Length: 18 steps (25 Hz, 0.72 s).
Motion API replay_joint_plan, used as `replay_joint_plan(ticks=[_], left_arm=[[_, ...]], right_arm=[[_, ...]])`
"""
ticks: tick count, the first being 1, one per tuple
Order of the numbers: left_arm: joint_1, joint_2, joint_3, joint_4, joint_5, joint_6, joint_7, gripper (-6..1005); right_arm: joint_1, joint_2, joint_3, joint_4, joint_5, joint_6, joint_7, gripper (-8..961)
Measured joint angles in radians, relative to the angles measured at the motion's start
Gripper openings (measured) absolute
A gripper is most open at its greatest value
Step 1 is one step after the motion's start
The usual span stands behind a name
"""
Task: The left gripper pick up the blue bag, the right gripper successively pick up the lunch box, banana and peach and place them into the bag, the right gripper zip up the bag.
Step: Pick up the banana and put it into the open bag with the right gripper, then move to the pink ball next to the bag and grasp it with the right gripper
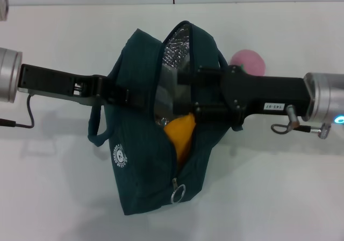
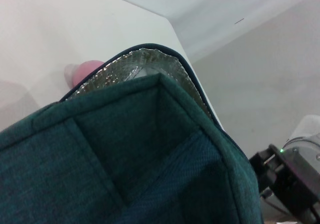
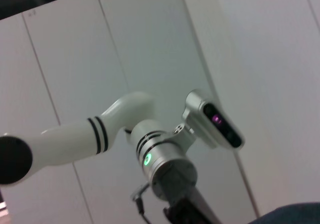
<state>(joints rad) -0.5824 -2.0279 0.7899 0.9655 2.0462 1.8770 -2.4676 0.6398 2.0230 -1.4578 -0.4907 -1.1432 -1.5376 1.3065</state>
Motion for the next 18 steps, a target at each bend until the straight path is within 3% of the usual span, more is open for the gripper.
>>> replay_joint_plan(ticks=[6,11,18], left_arm=[[0.004,0.0,0.0,0.001,0.0,0.002,-0.001,45],[0.007,0.002,0.0,0.003,-0.008,0.004,-0.002,45],[0.019,0.009,0.0,0.005,-0.042,0.005,-0.002,45]], right_arm=[[-0.033,-0.007,0.049,-0.02,0.028,-0.02,-0.005,716],[-0.074,-0.012,0.181,-0.041,0.029,-0.071,-0.015,716],[-0.135,-0.061,0.276,-0.06,-0.02,0.104,-0.074,717]])
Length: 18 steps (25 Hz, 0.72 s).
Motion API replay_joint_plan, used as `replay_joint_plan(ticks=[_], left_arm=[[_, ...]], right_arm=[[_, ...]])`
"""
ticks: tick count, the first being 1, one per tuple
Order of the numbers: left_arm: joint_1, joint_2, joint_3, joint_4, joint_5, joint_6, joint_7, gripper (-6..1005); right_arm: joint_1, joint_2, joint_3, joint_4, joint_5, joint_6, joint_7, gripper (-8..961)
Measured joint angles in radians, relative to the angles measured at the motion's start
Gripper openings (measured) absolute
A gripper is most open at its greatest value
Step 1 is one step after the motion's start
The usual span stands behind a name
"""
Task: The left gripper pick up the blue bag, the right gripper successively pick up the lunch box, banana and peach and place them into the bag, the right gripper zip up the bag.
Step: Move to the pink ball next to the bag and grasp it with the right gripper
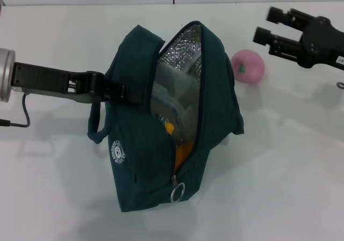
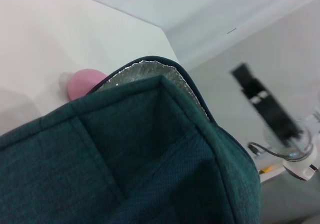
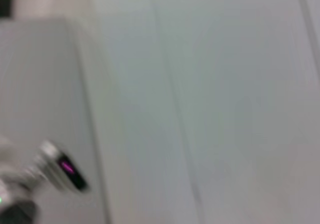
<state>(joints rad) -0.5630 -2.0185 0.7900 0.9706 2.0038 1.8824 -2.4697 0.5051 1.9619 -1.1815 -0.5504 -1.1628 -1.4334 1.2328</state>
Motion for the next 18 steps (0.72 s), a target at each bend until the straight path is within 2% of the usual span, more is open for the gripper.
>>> replay_joint_plan(ticks=[2,5,8,13,15,18], left_arm=[[0.001,0.0,0.0,-0.002,-0.001,0.0,0.0,45],[0.001,0.0,0.0,-0.003,-0.001,0.002,-0.003,45],[0.001,0.0,0.001,-0.001,-0.001,0.002,-0.009,45],[-0.003,0.0,0.0,-0.001,-0.002,0.002,-0.009,45],[-0.006,-0.001,0.001,-0.003,-0.002,0.002,-0.009,45],[-0.01,-0.004,0.003,-0.003,-0.002,0.002,-0.01,45]], right_arm=[[-0.005,-0.005,0.0,0.002,-0.023,0.062,-0.022,717],[-0.007,-0.001,0.001,0.004,-0.059,0.154,-0.058,718],[-0.007,0.011,0.001,0.005,-0.075,0.243,-0.079,718],[0.008,0.036,-0.011,0.009,-0.088,0.382,-0.115,805],[0.028,0.047,-0.012,0.019,-0.102,0.433,-0.117,827],[0.082,0.051,-0.013,0.082,-0.114,0.495,-0.11,859]])
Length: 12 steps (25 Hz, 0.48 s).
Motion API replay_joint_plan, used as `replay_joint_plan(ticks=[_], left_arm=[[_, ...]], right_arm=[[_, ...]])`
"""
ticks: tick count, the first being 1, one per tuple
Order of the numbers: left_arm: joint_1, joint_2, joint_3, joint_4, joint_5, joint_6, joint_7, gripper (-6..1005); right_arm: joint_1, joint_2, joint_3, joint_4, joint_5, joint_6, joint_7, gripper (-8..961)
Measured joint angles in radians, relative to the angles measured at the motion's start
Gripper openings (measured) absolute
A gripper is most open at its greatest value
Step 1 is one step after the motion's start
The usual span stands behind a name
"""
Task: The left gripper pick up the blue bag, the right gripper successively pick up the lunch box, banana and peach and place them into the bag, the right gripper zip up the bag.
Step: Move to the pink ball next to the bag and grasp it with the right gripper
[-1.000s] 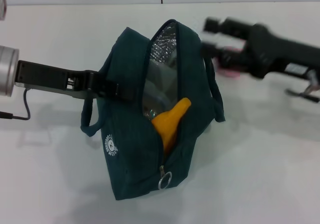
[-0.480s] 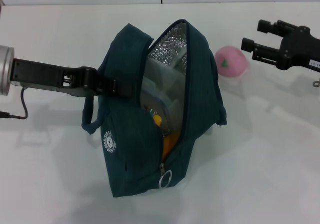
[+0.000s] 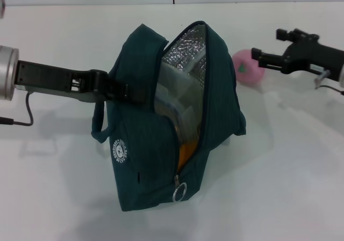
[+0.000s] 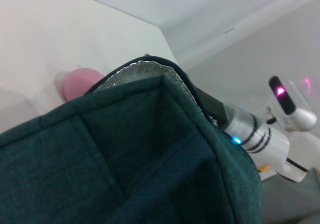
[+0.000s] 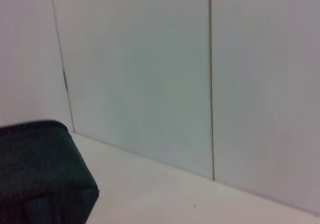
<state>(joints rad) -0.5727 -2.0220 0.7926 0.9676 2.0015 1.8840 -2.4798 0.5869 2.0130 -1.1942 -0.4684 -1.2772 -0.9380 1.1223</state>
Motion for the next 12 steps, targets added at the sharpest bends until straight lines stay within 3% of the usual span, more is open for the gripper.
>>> replay_joint_plan(ticks=[5,12], left_arm=[[-0.003,-0.002,0.001,0.002,0.0,0.0,-0.012,45],[-0.01,-0.004,0.003,0.001,0.0,-0.003,-0.012,46]], right_arm=[[0.1,0.001,0.004,0.124,0.001,0.082,0.005,867],[0.161,0.004,-0.001,0.2,-0.003,0.133,0.01,861]])
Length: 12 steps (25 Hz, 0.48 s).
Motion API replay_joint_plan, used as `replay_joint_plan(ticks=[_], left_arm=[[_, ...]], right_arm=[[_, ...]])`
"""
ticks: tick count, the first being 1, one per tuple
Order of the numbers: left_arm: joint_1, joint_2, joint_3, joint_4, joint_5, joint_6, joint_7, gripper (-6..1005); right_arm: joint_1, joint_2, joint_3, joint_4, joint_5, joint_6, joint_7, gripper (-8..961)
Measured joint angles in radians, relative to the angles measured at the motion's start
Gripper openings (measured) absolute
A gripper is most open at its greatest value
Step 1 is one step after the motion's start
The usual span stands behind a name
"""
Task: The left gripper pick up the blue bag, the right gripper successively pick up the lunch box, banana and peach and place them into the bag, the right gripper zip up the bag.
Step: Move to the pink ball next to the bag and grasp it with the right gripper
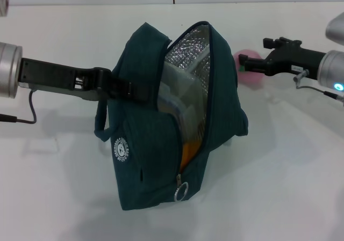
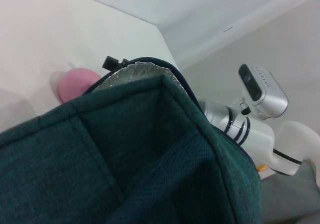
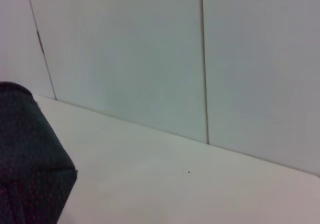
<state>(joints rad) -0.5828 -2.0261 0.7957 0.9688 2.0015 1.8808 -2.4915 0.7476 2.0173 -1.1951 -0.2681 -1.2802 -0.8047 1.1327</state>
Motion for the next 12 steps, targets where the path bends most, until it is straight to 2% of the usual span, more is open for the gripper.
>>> replay_joint_plan(ticks=[7,12], left_arm=[[-0.001,-0.002,-0.003,-0.002,0.0,0.0,0.0,46],[0.0,-0.002,-0.004,-0.002,0.0,0.0,0.0,46]], right_arm=[[0.014,0.007,-0.066,0.024,-0.001,0.015,0.037,811],[0.005,0.007,-0.071,0.014,0.009,0.026,0.056,623]])
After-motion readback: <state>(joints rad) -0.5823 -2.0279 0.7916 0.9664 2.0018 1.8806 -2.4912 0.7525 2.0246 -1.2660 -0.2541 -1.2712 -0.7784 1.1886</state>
